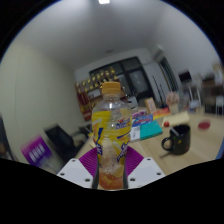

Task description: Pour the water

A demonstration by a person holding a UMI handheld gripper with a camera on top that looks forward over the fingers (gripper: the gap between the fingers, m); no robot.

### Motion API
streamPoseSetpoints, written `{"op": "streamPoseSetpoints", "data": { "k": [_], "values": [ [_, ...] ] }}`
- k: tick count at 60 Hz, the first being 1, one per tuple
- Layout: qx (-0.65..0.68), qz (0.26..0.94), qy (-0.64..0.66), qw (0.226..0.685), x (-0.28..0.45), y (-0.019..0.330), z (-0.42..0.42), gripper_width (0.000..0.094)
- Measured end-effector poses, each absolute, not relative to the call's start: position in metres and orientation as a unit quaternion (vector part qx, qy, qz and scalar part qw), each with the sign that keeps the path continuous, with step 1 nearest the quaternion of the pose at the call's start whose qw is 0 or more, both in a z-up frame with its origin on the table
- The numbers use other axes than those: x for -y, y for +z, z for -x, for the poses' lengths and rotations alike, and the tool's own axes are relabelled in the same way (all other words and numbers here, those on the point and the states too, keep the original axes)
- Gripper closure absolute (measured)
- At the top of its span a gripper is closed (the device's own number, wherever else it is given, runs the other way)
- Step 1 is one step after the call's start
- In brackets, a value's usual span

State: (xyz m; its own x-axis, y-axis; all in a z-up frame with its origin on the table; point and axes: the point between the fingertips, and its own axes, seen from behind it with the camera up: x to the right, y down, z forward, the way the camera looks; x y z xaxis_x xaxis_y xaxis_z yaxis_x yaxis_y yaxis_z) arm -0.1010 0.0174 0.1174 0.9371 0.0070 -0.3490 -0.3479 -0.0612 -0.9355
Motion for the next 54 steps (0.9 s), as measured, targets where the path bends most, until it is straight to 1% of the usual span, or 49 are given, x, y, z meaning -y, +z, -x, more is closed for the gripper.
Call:
{"op": "streamPoseSetpoints", "data": {
  "k": [1,4,5,7,8,13,14,15,16,22,23,25,26,30,34,35,42,43,47,50,54],
  "values": [
    [-0.134,0.708,0.163,0.674,-0.028,0.117,0.090,0.0599],
    [-0.208,0.679,0.262,0.654,-0.037,0.136,0.083,0.0599],
    [-0.239,0.666,0.296,0.641,-0.032,0.149,0.088,0.0599],
    [-0.291,0.634,0.362,0.618,-0.036,0.160,0.088,0.0600],
    [-0.303,0.617,0.401,0.606,-0.050,0.154,0.075,0.0601],
    [-0.393,0.521,0.545,0.526,-0.056,0.169,0.051,0.0602],
    [-0.411,0.502,0.565,0.509,-0.044,0.180,0.053,0.0602],
    [-0.432,0.482,0.579,0.496,-0.048,0.190,0.058,0.0602],
    [-0.434,0.470,0.593,0.489,-0.066,0.177,0.048,0.0600],
    [-0.473,0.418,0.638,0.441,-0.077,0.162,0.021,0.0599],
    [-0.484,0.409,0.642,0.432,-0.061,0.179,0.030,0.0604],
    [-0.486,0.391,0.661,0.418,-0.059,0.181,0.028,0.0600],
    [-0.491,0.381,0.667,0.412,-0.075,0.179,0.025,0.0600],
    [-0.506,0.340,0.695,0.382,-0.074,0.183,0.017,0.0599],
    [-0.520,0.322,0.703,0.362,-0.062,0.180,0.017,0.0598],
    [-0.525,0.320,0.703,0.359,-0.074,0.184,0.015,0.0597],
    [-0.535,0.294,0.716,0.339,-0.062,0.184,0.016,0.0602],
    [-0.537,0.292,0.716,0.337,-0.070,0.186,0.012,0.0602],
    [-0.541,0.289,0.713,0.341,-0.069,0.184,0.011,0.0600],
    [-0.535,0.299,0.710,0.346,-0.067,0.183,0.011,0.0602],
    [-0.516,0.329,0.699,0.371,-0.071,0.185,0.014,0.0600]
  ]
}}
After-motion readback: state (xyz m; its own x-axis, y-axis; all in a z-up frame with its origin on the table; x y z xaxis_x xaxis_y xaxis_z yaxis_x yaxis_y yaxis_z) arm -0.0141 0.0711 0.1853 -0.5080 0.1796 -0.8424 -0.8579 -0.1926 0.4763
